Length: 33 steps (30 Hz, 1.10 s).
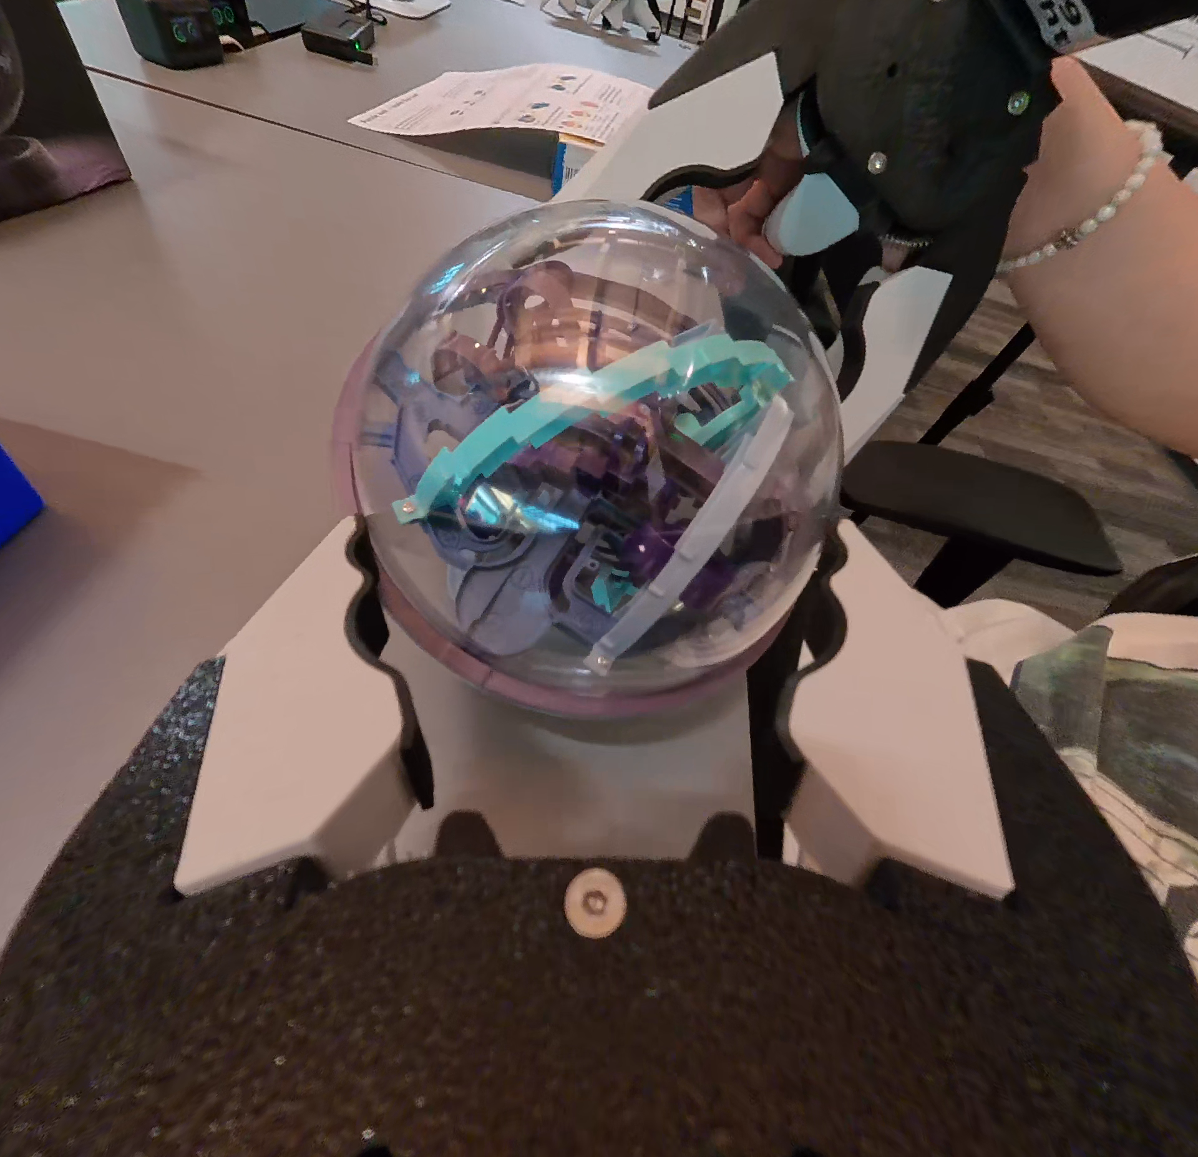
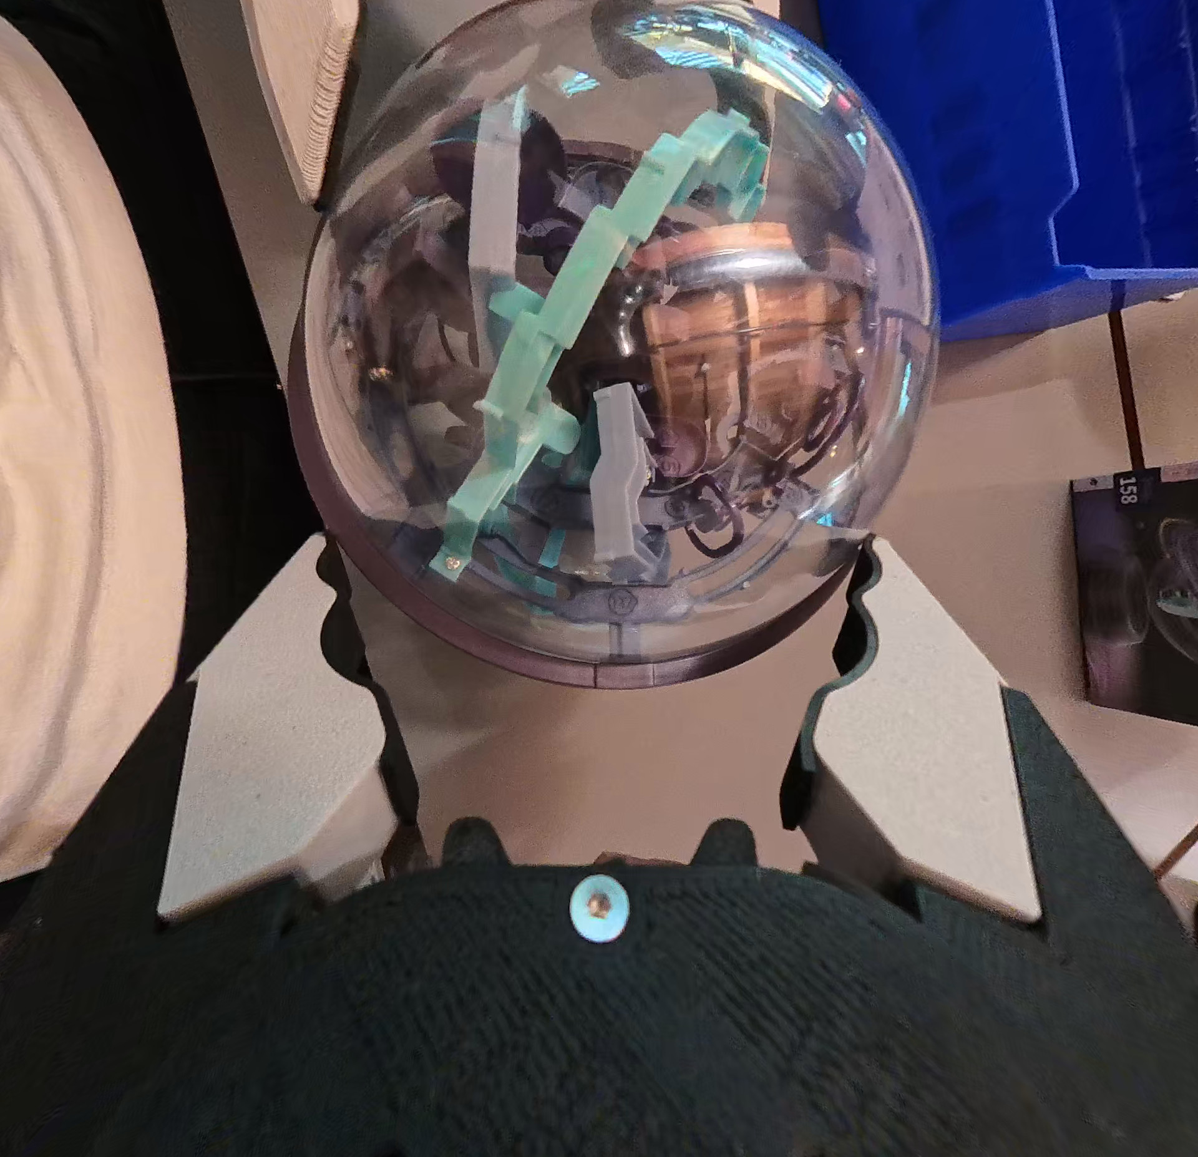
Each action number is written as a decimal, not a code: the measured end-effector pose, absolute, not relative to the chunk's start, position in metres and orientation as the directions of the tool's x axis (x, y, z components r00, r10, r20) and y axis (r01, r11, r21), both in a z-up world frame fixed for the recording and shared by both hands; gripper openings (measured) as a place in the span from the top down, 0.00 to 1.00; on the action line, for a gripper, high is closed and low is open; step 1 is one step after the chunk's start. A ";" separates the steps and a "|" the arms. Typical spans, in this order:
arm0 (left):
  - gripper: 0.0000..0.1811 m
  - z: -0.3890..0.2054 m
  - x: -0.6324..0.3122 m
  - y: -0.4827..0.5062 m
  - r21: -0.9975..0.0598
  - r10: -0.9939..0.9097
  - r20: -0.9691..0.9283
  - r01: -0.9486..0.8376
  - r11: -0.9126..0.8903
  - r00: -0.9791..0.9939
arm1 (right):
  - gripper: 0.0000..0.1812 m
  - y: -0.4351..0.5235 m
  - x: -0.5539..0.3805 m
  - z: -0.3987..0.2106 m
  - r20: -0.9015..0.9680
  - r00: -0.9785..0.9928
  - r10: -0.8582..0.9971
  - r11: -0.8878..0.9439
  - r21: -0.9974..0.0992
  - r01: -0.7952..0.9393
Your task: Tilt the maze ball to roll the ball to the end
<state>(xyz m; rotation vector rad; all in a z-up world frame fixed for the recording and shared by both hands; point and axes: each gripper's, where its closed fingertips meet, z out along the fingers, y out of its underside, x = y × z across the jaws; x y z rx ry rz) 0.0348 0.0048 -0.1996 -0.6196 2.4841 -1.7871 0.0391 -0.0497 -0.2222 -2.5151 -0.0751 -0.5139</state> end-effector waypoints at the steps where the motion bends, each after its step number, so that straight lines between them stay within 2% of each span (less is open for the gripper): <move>1: 0.28 -0.199 0.035 0.004 -0.914 -0.329 0.217 -0.310 0.261 -0.919 | 0.19 -0.050 0.039 -0.222 0.376 0.925 -0.062 -0.836 -0.526 0.158; 4: 0.27 -0.200 0.038 0.007 -0.913 -0.352 0.227 -0.324 0.246 -0.908 | 0.19 -0.051 0.039 -0.223 0.379 0.922 -0.077 -0.830 -0.536 0.151; 7: 0.18 -0.205 0.046 0.013 -0.900 -0.410 0.245 -0.363 0.240 -0.879 | 0.21 -0.054 0.039 -0.223 0.395 0.915 -0.082 -0.838 -0.525 0.152; 12: 0.15 -0.214 0.042 0.011 -0.859 -0.433 0.323 -0.452 0.239 -0.842 | 0.21 -0.057 0.037 -0.224 0.422 0.902 -0.091 -0.829 -0.535 0.166; 15: 0.18 -0.216 0.036 0.005 -0.836 -0.394 0.388 -0.498 0.229 -0.833 | 0.21 -0.056 0.036 -0.224 0.428 0.897 -0.112 -0.809 -0.563 0.168; 19: 0.22 -0.214 0.032 0.001 -0.852 -0.330 0.383 -0.468 0.236 -0.863 | 0.21 -0.052 0.034 -0.223 0.449 0.885 -0.127 -0.772 -0.605 0.196; 28: 0.23 -0.207 0.038 0.003 -0.884 -0.275 0.323 -0.392 0.253 -0.906 | 0.26 -0.052 0.031 -0.210 0.447 0.889 -0.100 -0.688 -0.677 0.262; 33: 0.22 -0.205 0.044 0.002 -0.867 -0.262 0.334 -0.404 0.293 -0.905 | 0.25 -0.047 0.036 -0.209 0.389 0.913 -0.120 -0.648 -0.728 0.224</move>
